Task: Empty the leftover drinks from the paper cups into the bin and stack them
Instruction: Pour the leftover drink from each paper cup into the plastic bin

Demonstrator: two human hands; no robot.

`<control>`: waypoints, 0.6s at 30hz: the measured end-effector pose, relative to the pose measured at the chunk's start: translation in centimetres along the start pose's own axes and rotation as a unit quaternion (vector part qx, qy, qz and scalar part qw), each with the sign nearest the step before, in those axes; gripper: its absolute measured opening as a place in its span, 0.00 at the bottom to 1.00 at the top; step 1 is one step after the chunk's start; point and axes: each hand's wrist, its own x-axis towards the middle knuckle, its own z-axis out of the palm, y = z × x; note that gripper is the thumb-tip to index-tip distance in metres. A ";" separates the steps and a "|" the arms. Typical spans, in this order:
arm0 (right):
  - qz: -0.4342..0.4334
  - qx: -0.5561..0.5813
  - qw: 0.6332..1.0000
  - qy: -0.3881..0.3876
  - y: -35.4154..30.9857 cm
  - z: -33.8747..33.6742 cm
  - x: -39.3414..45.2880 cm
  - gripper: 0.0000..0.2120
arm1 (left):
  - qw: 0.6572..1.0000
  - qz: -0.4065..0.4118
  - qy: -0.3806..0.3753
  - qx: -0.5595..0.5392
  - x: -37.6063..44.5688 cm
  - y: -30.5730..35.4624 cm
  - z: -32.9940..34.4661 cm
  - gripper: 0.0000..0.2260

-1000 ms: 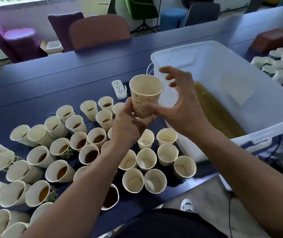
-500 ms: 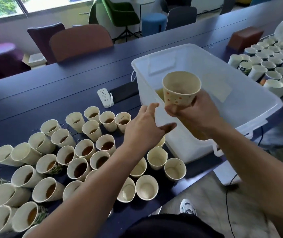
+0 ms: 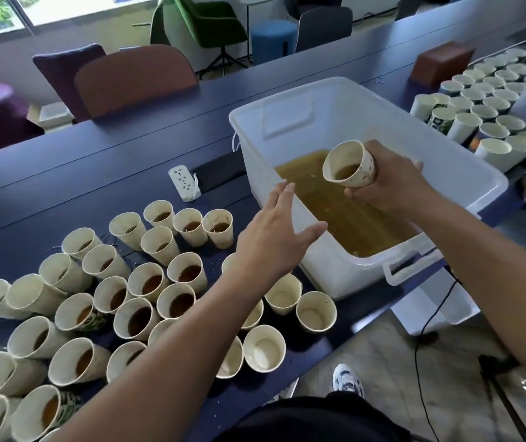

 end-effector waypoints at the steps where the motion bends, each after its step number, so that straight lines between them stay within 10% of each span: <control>1: 0.002 -0.015 1.000 -0.001 0.2 0.1 0.2 0.29 | 1.000 -0.005 -0.010 0.018 0.1 0.0 0.1 0.39; 18: -0.029 -0.125 0.991 0.049 1.1 2.2 0.7 0.24 | 0.998 -0.028 -0.023 0.049 0.5 -0.4 0.2 0.42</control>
